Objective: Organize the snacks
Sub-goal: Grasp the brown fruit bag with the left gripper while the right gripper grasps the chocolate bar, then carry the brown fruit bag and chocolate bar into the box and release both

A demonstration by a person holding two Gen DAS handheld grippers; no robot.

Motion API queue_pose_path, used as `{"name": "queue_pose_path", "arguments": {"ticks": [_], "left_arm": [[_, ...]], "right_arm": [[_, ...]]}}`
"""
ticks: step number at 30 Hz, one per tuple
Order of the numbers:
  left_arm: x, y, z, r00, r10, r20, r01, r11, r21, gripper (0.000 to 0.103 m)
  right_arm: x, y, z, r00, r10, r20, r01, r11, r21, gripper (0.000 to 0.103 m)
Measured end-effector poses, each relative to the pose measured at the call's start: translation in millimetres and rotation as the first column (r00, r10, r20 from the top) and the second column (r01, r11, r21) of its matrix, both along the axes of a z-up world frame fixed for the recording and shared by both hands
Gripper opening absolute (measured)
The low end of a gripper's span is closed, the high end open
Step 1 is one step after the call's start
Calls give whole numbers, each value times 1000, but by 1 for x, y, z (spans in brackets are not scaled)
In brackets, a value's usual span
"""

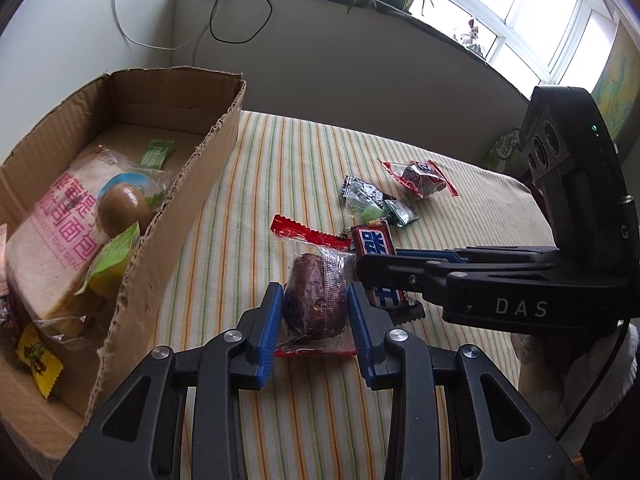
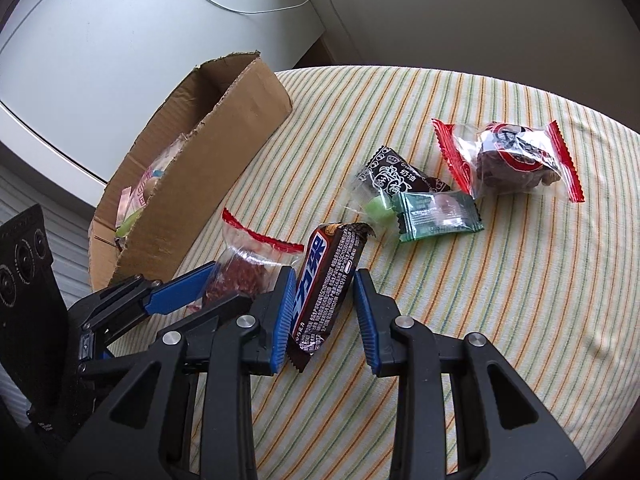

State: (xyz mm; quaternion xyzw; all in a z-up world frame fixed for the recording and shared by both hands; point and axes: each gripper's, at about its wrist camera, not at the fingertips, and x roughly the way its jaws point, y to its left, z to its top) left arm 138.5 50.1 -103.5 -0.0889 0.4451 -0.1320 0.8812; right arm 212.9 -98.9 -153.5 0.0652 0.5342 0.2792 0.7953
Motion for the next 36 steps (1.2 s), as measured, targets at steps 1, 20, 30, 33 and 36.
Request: {"name": "queue_pose_path", "arguments": {"ticks": [1,20,30,33,36], "left_arm": [[-3,0,0,1000,0,2,0,1000,3,32],[-47,6,35,996,5,94,-1,999,-40,31],[-58,43,67,981,65,183,-60,998,-34,31],[-58,57,72,977,88,196,-84,996,-29,31],[-61,72,73,972,109,208,-107,994,-22,31]], "right_arm": [[-1,1,1,1000,0,3,0,1000,-1,28],[-41,-37,46,989,-83,123,83,997,3,22],[-37,-15,89,974,-66,217,65,998,12,22],[-32,3,97,970,-51,238,51,999,6,22],[-25,21,101,968,-37,250,38,999,2,22]]}}
